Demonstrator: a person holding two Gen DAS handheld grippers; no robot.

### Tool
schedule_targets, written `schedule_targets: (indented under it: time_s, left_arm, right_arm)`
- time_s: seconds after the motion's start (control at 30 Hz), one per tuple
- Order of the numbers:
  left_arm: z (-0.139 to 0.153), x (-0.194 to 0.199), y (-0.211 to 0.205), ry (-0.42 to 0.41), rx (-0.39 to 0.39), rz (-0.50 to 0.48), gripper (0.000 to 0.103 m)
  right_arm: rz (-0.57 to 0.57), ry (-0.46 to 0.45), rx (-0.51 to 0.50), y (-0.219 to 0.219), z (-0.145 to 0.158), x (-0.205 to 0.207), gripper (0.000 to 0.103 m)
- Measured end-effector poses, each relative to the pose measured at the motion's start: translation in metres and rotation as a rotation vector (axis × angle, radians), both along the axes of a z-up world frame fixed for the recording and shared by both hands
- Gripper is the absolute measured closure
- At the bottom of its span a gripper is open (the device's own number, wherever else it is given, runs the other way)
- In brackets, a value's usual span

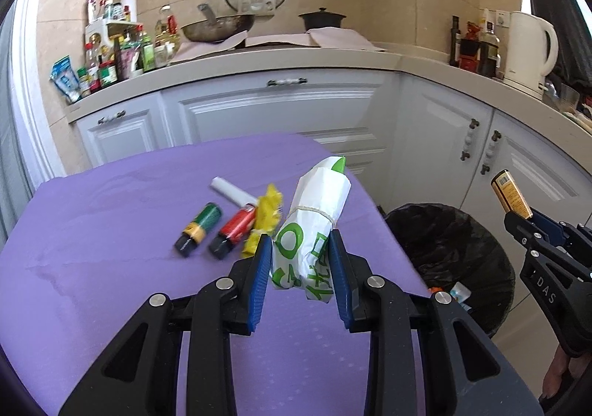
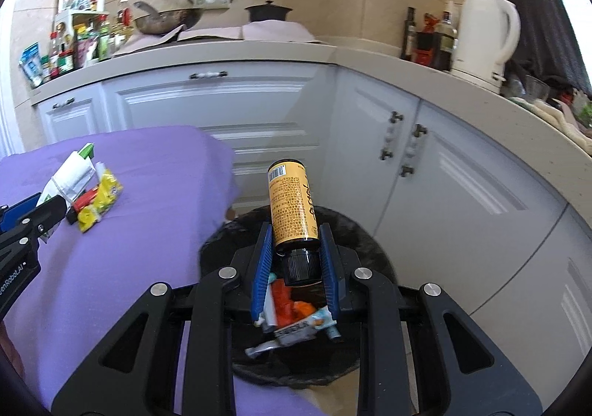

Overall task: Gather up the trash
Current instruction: 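Carry the bottle and bag over the bin and open both tools, then move both tools back to the table, right tool toward the yellow snack bag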

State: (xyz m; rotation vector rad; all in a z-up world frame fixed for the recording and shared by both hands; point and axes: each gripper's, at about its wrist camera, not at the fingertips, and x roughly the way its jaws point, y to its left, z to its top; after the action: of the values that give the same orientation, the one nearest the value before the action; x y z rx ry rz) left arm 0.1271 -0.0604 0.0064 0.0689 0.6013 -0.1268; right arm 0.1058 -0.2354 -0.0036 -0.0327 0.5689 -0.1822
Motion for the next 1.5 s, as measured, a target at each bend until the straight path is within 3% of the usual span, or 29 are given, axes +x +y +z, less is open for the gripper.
schedule_targets:
  time_s: [0.43,0.97,1.0,1.07,1.13,1.5]
  left_arm:
    - [0.001,0.000,-0.051,-0.038,0.046,-0.079,0.071]
    - [-0.015,0.018,-0.094,-0.018,0.092,-0.131,0.070]
    - [-0.016,0.020,-0.096,-0.018,0.092,-0.137,0.070]
    - [-0.021,0.026,-0.106,-0.016,0.117,-0.161,0.067]
    - [-0.027,0.030,-0.112,-0.008,0.147,-0.158,0.055]
    - [-0.028,0.023,-0.083,0.010,0.114,-0.101,0.053]
  right_arm:
    - [-0.069,-0.019,0.017,-0.037,-0.002,-0.003,0.079]
    - [-0.105,-0.009,0.032,-0.058,-0.016,0.013,0.078]
    - [-0.108,-0.008,0.031,-0.060,-0.017,0.015,0.077]
    - [-0.109,0.008,0.042,-0.064,-0.021,0.021,0.061]
    - [-0.127,0.011,0.049,-0.067,-0.024,0.022,0.061]
    - [-0.115,0.022,0.071,-0.055,-0.024,0.017,0.061]
